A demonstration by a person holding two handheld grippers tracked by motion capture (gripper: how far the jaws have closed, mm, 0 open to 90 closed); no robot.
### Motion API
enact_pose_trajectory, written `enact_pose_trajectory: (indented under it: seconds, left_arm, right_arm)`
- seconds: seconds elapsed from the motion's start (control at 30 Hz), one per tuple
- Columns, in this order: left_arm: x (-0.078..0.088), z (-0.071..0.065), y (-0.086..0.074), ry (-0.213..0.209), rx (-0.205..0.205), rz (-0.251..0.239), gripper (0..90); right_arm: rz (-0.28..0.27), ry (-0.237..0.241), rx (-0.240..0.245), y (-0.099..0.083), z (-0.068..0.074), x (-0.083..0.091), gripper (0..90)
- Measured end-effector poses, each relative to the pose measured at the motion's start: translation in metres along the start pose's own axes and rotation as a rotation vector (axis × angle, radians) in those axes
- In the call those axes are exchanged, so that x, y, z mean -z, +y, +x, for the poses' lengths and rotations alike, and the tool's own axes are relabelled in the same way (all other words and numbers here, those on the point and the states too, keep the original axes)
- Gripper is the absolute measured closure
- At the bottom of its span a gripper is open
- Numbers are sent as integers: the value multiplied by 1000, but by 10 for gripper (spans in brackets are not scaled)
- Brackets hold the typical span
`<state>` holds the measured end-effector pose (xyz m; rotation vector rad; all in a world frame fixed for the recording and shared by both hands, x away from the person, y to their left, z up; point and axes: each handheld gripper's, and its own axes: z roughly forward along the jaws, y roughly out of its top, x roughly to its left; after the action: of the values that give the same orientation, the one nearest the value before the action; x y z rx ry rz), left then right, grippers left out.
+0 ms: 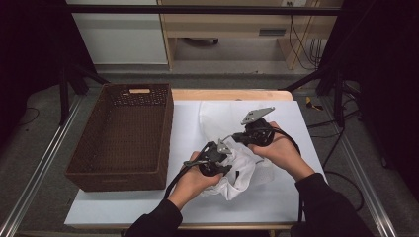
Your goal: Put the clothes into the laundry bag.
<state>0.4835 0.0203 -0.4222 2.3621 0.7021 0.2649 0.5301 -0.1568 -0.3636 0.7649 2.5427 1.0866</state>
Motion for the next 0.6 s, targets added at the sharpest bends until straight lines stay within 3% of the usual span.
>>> enact_pose_trajectory:
  seconds: [0.07, 0.17, 0.6]
  left_arm:
    - [-1, 0, -3, 8, 26, 6, 705]
    - [-1, 1, -4, 7, 32, 3, 705]
    - [5, -9, 8, -4, 2, -48, 705]
  right_arm:
    - [-2, -1, 0, 1, 1, 2, 884]
    - [-2, 1, 4, 2, 2, 3, 884]
    - [7, 14, 13, 2, 7, -2, 884]
